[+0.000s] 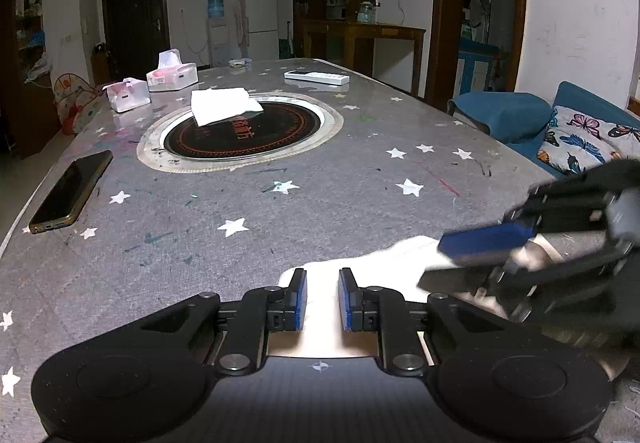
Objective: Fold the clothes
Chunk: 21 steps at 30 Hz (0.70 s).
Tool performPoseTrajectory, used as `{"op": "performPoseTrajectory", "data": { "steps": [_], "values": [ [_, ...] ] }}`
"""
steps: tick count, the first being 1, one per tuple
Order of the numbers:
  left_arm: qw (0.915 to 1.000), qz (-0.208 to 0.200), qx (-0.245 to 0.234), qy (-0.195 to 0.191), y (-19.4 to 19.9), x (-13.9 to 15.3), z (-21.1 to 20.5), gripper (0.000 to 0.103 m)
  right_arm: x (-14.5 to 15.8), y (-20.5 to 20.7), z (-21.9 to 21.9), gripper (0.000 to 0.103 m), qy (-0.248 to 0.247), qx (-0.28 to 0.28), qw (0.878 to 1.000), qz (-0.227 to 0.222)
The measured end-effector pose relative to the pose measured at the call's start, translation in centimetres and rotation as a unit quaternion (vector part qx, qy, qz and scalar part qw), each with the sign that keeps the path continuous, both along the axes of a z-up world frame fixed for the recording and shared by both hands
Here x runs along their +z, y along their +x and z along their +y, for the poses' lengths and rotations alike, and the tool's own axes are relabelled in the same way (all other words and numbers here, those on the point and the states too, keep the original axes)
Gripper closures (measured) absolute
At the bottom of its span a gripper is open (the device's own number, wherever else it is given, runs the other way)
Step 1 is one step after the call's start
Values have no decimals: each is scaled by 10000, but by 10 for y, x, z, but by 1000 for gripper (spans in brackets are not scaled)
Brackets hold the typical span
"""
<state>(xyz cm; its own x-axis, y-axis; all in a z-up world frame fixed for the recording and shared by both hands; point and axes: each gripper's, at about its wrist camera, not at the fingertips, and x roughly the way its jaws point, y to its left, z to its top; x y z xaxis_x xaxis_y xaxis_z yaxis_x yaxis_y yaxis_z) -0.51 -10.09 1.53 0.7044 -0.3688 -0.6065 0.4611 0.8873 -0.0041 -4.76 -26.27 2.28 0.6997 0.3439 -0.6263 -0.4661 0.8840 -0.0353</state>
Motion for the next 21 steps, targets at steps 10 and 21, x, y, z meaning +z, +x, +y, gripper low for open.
{"op": "performPoseTrajectory", "data": {
  "steps": [10, 21],
  "values": [
    [10000, 26, 45, -70, -5, 5, 4, 82, 6, -30, -33, 80, 85, -358, 9993, 21],
    [9994, -280, 30, -180, -66, 23, 25, 80, -2, -48, -74, 79, 377, -876, 9953, 143]
  ]
}}
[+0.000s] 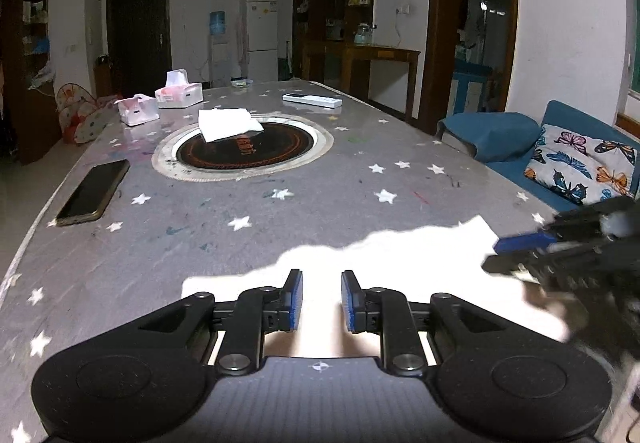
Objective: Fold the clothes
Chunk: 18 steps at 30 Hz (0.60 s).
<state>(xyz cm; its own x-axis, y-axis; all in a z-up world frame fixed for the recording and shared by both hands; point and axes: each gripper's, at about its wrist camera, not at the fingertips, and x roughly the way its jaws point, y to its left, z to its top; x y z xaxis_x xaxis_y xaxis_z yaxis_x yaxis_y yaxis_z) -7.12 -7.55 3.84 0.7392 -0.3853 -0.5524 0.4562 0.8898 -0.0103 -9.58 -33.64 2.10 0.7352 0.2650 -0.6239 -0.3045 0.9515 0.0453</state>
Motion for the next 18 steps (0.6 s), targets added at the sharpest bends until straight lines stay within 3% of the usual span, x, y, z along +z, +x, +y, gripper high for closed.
{"op": "performPoseTrajectory", "data": {
  "steps": [5, 10, 18],
  "values": [
    [9997, 77, 236, 24, -22, -5, 21, 80, 15, 3, 9, 79, -33, 181, 9995, -262],
    [9988, 244, 417, 101, -30, -18, 36, 79, 3, 15, 23, 79, -211, 433, 9988, -92],
    [9983, 117, 551, 163, -35, -12, 46, 78, 10, 11, -6, 80, -97, 77, 9999, -60]
  ]
}}
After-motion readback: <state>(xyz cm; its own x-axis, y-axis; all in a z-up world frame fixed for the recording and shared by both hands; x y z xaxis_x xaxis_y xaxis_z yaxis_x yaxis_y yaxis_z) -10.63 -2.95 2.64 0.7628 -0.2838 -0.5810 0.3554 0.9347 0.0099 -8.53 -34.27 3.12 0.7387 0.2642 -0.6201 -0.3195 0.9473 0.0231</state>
